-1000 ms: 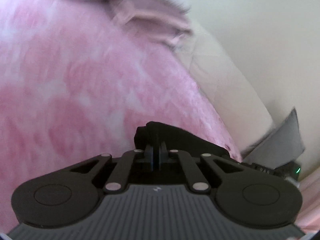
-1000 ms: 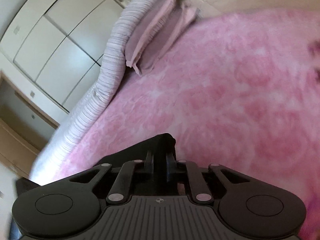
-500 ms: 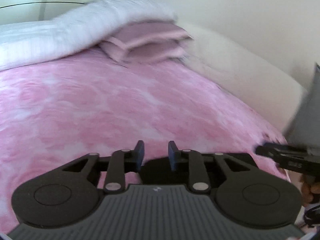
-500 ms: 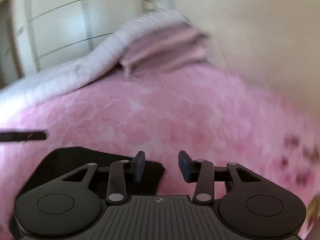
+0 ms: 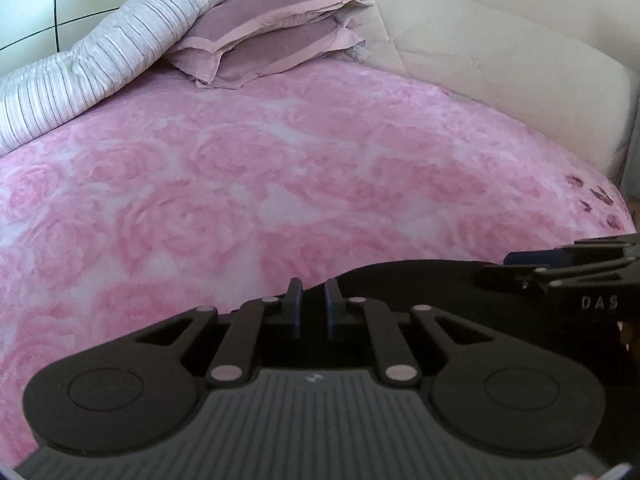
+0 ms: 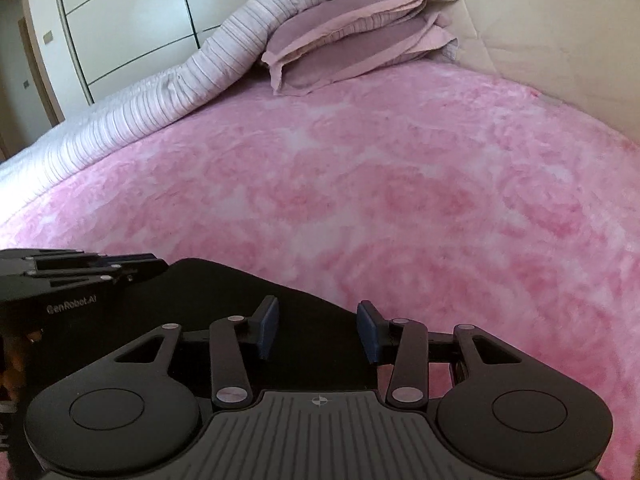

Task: Fold clothes
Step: 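Lay the folded pants end down and open both grippers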

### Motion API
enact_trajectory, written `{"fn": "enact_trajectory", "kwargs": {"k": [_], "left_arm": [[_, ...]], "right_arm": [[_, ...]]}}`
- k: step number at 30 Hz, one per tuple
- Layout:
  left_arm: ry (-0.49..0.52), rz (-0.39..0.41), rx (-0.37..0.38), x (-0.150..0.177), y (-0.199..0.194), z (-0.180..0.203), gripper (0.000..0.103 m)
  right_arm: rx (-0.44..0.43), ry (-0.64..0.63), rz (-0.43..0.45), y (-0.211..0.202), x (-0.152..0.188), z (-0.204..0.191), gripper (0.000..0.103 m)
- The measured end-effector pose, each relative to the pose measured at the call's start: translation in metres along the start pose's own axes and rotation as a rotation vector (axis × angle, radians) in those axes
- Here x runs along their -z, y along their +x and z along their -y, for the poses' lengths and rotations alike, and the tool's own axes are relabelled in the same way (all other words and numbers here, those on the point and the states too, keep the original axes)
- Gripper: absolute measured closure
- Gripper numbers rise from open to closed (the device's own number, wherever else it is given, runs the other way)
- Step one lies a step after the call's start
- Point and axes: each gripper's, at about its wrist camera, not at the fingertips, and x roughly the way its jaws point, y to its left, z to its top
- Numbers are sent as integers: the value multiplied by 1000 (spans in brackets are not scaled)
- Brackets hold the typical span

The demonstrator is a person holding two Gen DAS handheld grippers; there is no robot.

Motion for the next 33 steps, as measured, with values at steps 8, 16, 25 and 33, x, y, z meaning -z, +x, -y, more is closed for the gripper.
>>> {"fn": "enact_trajectory", "kwargs": {"k": [8,16,25,33], "left_arm": [[-74,72,17,11,-94,-14,94],[-70,-14,-17,80,-133,32,92],[-90,-8,-99,98,-137,40,92],[-56,-6,-176,116,-131,49,91]], "right_arm": [[109,-5,191,-112,5,-7,61],[132,-130,112,-154,91,-54,61],[236,-90,78,-137,122,-59,62],[250,-99,95,-133,143,-70,62]]}}
